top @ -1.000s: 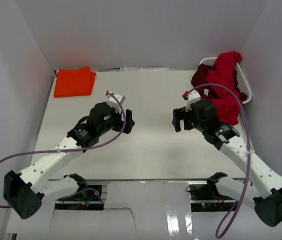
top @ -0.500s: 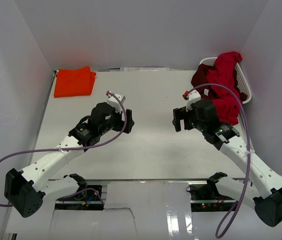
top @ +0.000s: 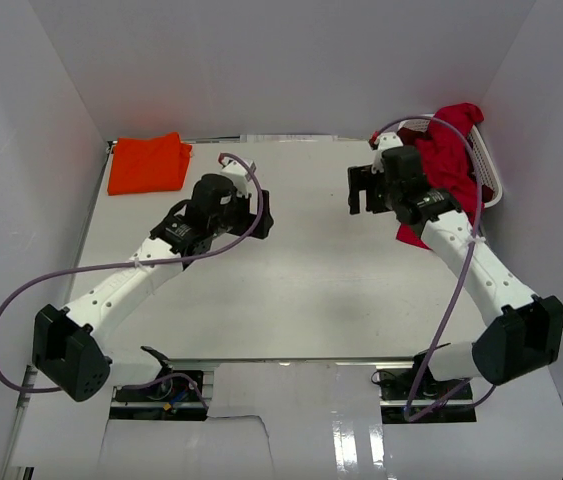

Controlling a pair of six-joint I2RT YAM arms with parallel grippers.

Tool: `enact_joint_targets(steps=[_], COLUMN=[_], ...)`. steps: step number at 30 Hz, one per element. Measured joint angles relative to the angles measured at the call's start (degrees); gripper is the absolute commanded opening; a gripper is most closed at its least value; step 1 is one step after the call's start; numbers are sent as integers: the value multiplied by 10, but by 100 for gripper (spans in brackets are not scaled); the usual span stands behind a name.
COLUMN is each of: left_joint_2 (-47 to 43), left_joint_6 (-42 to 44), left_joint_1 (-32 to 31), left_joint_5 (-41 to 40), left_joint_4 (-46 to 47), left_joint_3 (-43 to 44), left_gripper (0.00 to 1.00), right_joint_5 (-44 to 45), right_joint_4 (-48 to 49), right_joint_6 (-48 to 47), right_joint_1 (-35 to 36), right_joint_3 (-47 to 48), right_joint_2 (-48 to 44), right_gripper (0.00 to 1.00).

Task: Fold and stack the t-shirts
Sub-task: Grab crumpled tshirt from bin with the right arm

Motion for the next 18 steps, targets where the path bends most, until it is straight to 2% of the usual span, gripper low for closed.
enact_joint_targets(steps=[5, 9, 12, 18], left_joint_2=[45, 96, 139, 229], left_joint_6=[-2, -6, -16, -24], left_joint_1=[80, 136, 161, 182], left_joint_5=[59, 88, 110, 131], left_joint_4=[-2, -2, -4, -5], left_joint_3=[58, 110, 144, 200], left_gripper=[98, 98, 98, 98], right_joint_5=[-9, 18, 32, 39], right_joint_4=[-28, -54, -77, -103], right_joint_6=[10, 16, 26, 46], right_joint_1=[-99, -150, -179, -234], right_joint_3=[103, 199, 270, 350], right_joint_2=[77, 148, 204, 301], right_gripper=[90, 90, 90, 90])
